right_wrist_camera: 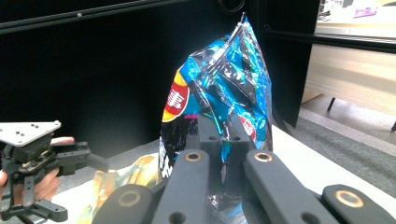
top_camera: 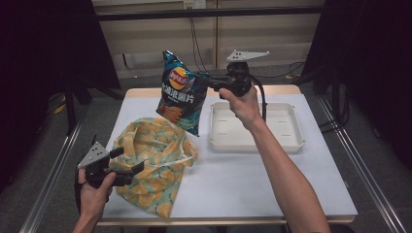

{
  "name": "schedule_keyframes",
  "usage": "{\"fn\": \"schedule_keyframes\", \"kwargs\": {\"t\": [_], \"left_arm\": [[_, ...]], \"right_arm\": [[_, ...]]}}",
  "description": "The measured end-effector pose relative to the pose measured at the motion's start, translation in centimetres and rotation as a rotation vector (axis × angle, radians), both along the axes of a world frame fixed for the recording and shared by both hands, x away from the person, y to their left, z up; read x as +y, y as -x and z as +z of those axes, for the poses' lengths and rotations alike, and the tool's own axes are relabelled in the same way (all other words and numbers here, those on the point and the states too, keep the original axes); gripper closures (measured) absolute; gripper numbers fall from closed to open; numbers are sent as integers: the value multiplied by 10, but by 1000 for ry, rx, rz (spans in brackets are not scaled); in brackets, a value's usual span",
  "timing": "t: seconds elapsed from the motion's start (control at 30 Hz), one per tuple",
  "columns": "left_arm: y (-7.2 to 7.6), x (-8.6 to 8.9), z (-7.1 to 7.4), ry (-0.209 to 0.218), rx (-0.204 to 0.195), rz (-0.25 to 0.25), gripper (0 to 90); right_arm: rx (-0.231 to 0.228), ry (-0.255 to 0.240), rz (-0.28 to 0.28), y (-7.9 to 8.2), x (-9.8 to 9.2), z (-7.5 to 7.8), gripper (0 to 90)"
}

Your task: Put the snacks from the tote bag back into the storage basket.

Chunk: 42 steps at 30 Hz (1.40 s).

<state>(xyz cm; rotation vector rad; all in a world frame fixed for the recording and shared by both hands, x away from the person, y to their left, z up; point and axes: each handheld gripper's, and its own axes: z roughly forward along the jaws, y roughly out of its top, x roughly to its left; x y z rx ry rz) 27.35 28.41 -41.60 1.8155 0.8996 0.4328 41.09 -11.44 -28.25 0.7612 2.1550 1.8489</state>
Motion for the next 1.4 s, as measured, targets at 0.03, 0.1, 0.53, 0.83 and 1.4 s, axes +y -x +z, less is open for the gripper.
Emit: {"fn": "schedule_keyframes", "kwargs": {"t": [0.03,0.1,0.53,0.83,1.4], "left_arm": [[1,0,-2,-9,-5,-2,31],[3,-2,-5,23,14,-4,31],[17,1,-14,41,-12,8,34],[38,-10,-13,60,-60,-15,35],[36,-16,-19,60,-91,-35,35]], "right_arm": [[-1,1,-3,0,-4,0,893],[-5,2,-11,2,-12,1,893],[-11,-9,-85,8,-65,-3,892],[-11,3,-140,13,-98,-2,892],[18,43,-263,3,-148,-12,892]]}}
